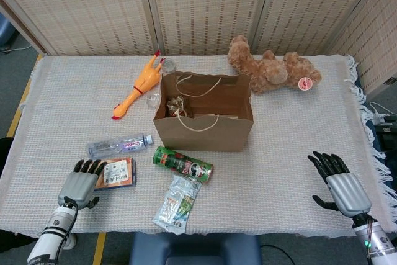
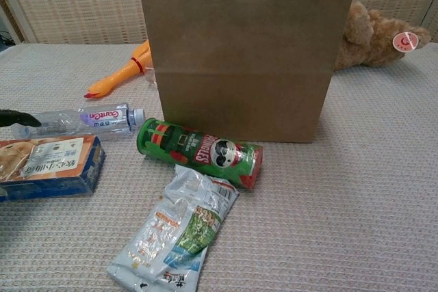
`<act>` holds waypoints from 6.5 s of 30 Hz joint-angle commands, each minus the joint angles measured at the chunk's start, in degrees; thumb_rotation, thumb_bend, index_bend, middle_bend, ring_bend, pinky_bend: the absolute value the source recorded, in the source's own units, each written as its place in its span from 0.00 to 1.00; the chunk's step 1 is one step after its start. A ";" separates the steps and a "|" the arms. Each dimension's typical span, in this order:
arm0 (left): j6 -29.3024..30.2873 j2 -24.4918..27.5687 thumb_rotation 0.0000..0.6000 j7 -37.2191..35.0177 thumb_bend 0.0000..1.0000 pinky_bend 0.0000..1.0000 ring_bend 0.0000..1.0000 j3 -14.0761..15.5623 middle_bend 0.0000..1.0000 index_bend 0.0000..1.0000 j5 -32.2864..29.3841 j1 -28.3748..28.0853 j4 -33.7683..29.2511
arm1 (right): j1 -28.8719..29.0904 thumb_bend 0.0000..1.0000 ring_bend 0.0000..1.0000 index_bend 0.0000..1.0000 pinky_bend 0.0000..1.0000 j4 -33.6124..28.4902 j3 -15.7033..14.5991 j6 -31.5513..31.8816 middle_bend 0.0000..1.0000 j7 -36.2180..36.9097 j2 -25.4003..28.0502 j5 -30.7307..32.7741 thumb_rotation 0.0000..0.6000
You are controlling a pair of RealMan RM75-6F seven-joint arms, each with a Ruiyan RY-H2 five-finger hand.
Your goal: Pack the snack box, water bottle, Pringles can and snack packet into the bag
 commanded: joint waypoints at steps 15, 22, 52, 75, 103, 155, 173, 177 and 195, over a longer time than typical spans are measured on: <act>5.56 -9.67 1.00 7.42 0.30 0.00 0.00 -0.69 0.00 0.00 -12.40 -11.34 3.33 | 0.12 0.13 0.00 0.00 0.00 -0.19 -0.21 -0.14 0.00 0.73 0.45 -0.02 1.00; 5.45 -10.34 1.00 8.88 0.30 0.00 0.00 -1.45 0.00 0.00 -18.09 -15.27 5.83 | 0.13 0.13 0.00 0.00 0.00 -0.21 -0.14 -0.19 0.00 0.70 0.44 0.33 1.00; 2.69 -7.61 1.00 11.07 0.30 0.00 0.00 0.19 0.00 0.00 -37.08 -24.88 12.33 | -0.19 0.13 0.00 0.00 0.00 -0.31 -0.37 0.25 0.00 1.21 0.68 0.25 1.00; -0.57 -8.21 1.00 12.93 0.30 0.00 0.00 5.16 0.00 0.00 -38.54 -28.52 18.52 | -0.20 0.13 0.00 0.02 0.00 -0.35 -0.56 0.32 0.00 1.38 0.77 -0.12 1.00; 4.72 -4.86 1.00 14.07 0.49 0.61 0.55 9.38 0.58 0.50 -31.96 -28.32 16.07 | -0.43 0.13 0.00 0.03 0.00 0.00 -0.64 0.88 0.00 2.25 0.77 -0.52 1.00; 14.56 -0.06 1.00 -7.67 0.51 0.61 0.55 -21.95 0.58 0.48 -15.23 -46.50 -7.21 | -0.16 0.13 0.00 0.03 0.00 0.15 -0.58 0.54 0.00 0.98 0.51 -0.62 1.00; 2.66 -9.33 1.00 -10.38 0.49 0.56 0.49 -21.67 0.52 0.43 -15.26 -53.67 13.81 | 0.63 0.13 0.00 0.03 0.00 -0.24 -0.44 -1.56 0.00 1.70 1.11 0.89 1.00; 0.77 -8.84 1.00 -8.38 0.38 0.37 0.29 -19.32 0.30 0.20 -19.88 -53.49 14.00 | 0.75 0.13 0.00 0.03 0.00 -0.56 -0.51 -1.74 0.00 1.67 1.40 0.81 1.00; 2.14 -5.06 1.00 -10.33 0.32 0.11 0.00 -18.15 0.00 0.00 -19.11 -50.91 10.97 | 0.87 0.13 0.00 0.03 0.00 -0.88 -0.53 -1.92 0.00 0.61 1.36 1.02 1.00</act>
